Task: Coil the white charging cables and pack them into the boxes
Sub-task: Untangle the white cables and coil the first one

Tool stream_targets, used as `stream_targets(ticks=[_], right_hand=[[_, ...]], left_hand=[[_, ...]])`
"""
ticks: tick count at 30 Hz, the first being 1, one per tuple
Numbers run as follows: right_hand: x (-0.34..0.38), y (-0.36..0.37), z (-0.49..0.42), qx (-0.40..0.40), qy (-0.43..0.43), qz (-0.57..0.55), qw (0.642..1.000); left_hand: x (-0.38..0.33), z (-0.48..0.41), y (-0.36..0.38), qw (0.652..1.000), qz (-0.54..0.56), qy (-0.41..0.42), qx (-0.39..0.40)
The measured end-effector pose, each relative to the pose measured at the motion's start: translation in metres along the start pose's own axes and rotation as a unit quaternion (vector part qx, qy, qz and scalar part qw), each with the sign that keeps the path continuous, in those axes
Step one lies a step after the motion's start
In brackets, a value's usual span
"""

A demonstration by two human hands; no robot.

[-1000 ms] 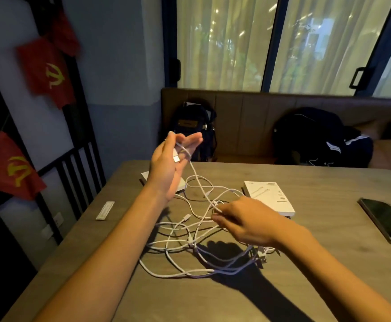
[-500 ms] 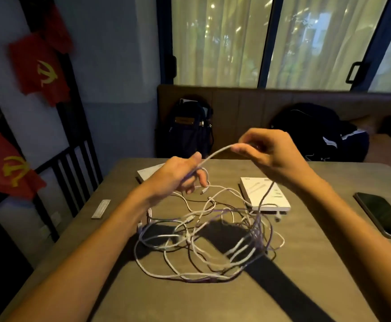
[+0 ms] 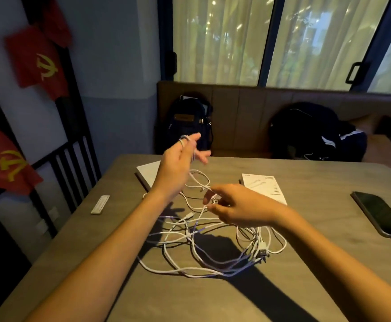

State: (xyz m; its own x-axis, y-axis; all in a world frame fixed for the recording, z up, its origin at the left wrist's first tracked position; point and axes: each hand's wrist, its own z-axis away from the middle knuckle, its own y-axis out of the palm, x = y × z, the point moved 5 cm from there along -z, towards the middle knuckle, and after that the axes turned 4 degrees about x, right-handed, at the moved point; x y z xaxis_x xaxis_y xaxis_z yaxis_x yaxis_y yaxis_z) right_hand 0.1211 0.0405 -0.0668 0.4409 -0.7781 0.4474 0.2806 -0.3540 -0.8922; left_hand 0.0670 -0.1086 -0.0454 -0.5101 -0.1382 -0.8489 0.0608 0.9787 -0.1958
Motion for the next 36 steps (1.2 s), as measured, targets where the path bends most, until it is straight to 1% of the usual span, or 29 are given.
stream_targets(ticks=[1, 2, 3, 4, 5, 6, 7, 8, 10, 12, 14, 16, 17, 18, 19, 20, 21, 22, 23, 24, 25, 26, 27, 29, 30, 32, 33, 36], right_hand=[[-0.001, -0.009, 0.003, -0.008, 0.003, 0.047, 0.999], [-0.002, -0.023, 0.006, -0.034, 0.006, 0.094, 0.995], [-0.003, -0.038, 0.008, -0.075, 0.005, 0.119, 0.99], [-0.004, -0.054, 0.011, -0.12, -0.004, 0.121, 0.985], [-0.005, -0.068, 0.012, -0.158, -0.018, 0.108, 0.981], [-0.008, -0.078, 0.013, -0.188, -0.03, 0.092, 0.977], [-0.012, -0.085, 0.011, -0.213, -0.039, 0.079, 0.973], [-0.017, -0.087, 0.008, -0.232, -0.043, 0.07, 0.969], [-0.026, -0.081, -0.001, -0.251, -0.041, 0.054, 0.966], [-0.033, -0.065, -0.01, -0.246, -0.034, 0.026, 0.968], [-0.033, -0.042, -0.016, -0.219, -0.023, 0.0, 0.975], [-0.028, -0.018, -0.019, -0.16, -0.001, -0.013, 0.987], [-0.025, -0.005, -0.02, -0.118, 0.008, 0.0, 0.993], [-0.021, 0.006, -0.019, -0.075, 0.011, 0.023, 0.997], [-0.017, 0.015, -0.018, -0.04, 0.009, 0.047, 0.998], [-0.012, 0.021, -0.015, -0.019, 0.003, 0.066, 0.998], [-0.009, 0.021, -0.012, -0.015, -0.003, 0.078, 0.997], [-0.006, 0.017, -0.008, -0.023, -0.006, 0.085, 0.996], [-0.003, 0.009, -0.005, -0.041, -0.007, 0.092, 0.995], [-0.002, -0.001, -0.001, -0.063, -0.007, 0.102, 0.993], [-0.002, -0.013, 0.002, -0.085, -0.004, 0.108, 0.991], [-0.002, -0.024, 0.005, -0.101, 0.0, 0.104, 0.989], [-0.002, -0.035, 0.008, -0.115, 0.002, 0.093, 0.989], [-0.001, -0.055, 0.012, -0.153, -0.003, 0.063, 0.986], [0.001, -0.063, 0.013, -0.19, -0.014, 0.055, 0.98], [0.003, -0.074, 0.015, -0.265, -0.045, 0.034, 0.963], [0.003, -0.074, 0.013, -0.291, -0.057, 0.004, 0.955], [-0.007, -0.066, 0.005, -0.329, -0.059, -0.112, 0.936]], left_hand=[[0.008, 0.004, 0.002, 0.99, -0.132, 0.041, 0.022], [0.019, 0.009, 0.003, 0.97, -0.228, 0.065, 0.053], [0.03, 0.013, 0.003, 0.955, -0.277, 0.069, 0.08], [0.038, 0.017, 0.002, 0.952, -0.282, 0.057, 0.099], [0.042, 0.02, 0.003, 0.96, -0.25, 0.034, 0.118], [0.042, 0.024, 0.005, 0.972, -0.187, 0.0, 0.145], [0.038, 0.028, 0.011, 0.977, -0.106, -0.038, 0.18], [0.032, 0.031, 0.016, 0.974, -0.026, -0.075, 0.213], [0.016, 0.039, 0.027, 0.949, 0.109, -0.129, 0.268], [0.006, 0.043, 0.035, 0.913, 0.238, -0.162, 0.289], [0.0, 0.042, 0.039, 0.865, 0.389, -0.185, 0.259], [-0.005, 0.034, 0.039, 0.82, 0.511, -0.164, 0.197], [-0.005, 0.029, 0.037, 0.81, 0.544, -0.153, 0.158], [-0.002, 0.024, 0.034, 0.812, 0.552, -0.151, 0.114], [0.001, 0.02, 0.031, 0.829, 0.532, -0.152, 0.075], [0.005, 0.016, 0.028, 0.864, 0.478, -0.149, 0.051], [0.009, 0.014, 0.025, 0.912, 0.383, -0.141, 0.045], [0.011, 0.013, 0.023, 0.957, 0.252, -0.13, 0.056], [0.013, 0.014, 0.022, 0.984, 0.115, -0.114, 0.073], [0.013, 0.016, 0.022, 0.992, 0.004, -0.093, 0.089], [0.015, 0.018, 0.022, 0.99, -0.069, -0.072, 0.103], [0.015, 0.021, 0.02, 0.986, -0.108, -0.057, 0.116], [0.017, 0.022, 0.019, 0.982, -0.128, -0.05, 0.131], [0.02, 0.024, 0.019, 0.97, -0.145, -0.066, 0.183], [0.02, 0.026, 0.02, 0.963, -0.138, -0.087, 0.212], [0.016, 0.03, 0.023, 0.954, -0.071, -0.132, 0.259], [0.012, 0.032, 0.024, 0.948, -0.037, -0.15, 0.277], [-0.002, 0.037, 0.032, 0.924, 0.037, -0.177, 0.338]])
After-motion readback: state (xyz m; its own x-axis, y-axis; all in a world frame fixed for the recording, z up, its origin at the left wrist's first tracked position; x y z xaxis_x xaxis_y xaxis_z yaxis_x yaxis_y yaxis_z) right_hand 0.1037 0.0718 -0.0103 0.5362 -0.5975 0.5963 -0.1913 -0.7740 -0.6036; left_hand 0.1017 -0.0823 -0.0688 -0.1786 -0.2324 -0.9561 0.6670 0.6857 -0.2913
